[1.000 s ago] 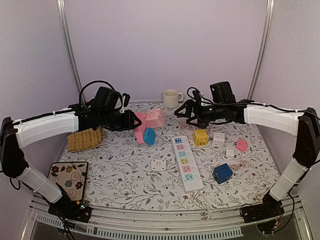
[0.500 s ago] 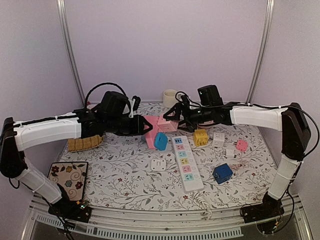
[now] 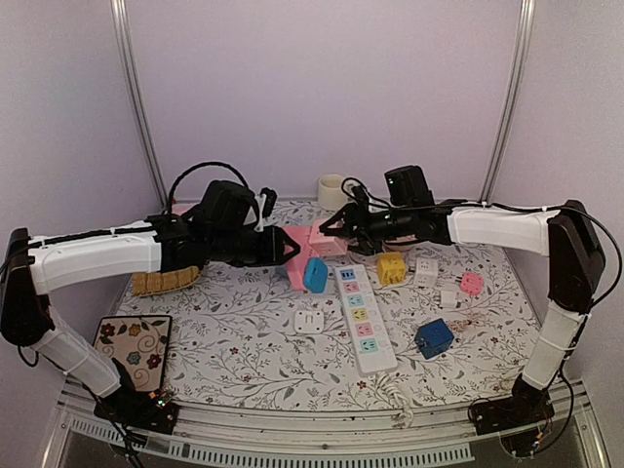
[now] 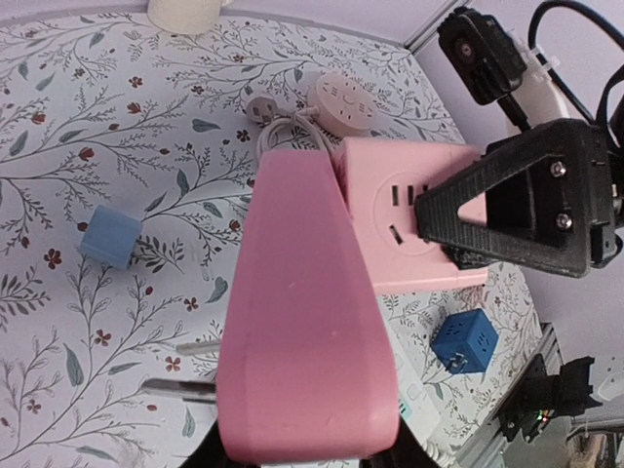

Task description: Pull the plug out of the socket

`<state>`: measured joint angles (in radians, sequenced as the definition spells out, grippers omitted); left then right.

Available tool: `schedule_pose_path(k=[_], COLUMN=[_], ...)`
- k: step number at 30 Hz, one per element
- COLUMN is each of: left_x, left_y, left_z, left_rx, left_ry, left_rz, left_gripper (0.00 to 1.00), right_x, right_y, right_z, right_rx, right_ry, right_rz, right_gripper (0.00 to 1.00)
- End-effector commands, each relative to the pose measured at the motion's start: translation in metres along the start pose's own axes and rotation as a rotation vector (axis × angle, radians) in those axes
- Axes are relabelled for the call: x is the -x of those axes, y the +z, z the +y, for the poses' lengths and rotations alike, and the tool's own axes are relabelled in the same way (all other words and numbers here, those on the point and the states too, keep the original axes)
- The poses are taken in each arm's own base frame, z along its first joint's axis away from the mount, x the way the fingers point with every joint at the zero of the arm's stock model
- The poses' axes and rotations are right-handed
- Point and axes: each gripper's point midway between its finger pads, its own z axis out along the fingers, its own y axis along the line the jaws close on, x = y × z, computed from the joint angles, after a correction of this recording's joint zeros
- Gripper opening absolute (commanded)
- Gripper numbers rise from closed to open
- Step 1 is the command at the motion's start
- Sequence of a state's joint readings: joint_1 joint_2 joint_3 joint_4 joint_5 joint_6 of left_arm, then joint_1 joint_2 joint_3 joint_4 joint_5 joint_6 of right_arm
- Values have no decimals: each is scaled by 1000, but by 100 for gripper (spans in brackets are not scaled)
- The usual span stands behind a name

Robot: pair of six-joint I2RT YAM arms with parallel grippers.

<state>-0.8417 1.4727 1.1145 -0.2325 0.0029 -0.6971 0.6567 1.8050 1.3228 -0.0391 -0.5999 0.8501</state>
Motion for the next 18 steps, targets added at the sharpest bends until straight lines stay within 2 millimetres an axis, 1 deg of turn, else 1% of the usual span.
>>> schedule_pose_path(k=[1,5,10,12,13,18], left_x=[21,6,-14,-19,-23,-35], left_y=[-2,4,3,2,2,1], left_z=[-9,23,63,76,81,102], left_rx=[7,155,350,420,449,562], left_ry=[-27,-59,-91,-102,-104,-113], left_rz=[-87,-55,-7,6,15,59], left_gripper=[0,0,0,0,0,0], right_x=[0,1,-1,-1,-1,0], right_y=[1,-2,-2,-1,-1,0], right_z=[15,21,26,25,26,26], right_rx=[41,53,75,83,86,89], right_ry=[-45,-44,-38,-25,-21,-17], right_rz=[2,3,24,37,39,35], right_gripper=[43,29,20,14,12,10])
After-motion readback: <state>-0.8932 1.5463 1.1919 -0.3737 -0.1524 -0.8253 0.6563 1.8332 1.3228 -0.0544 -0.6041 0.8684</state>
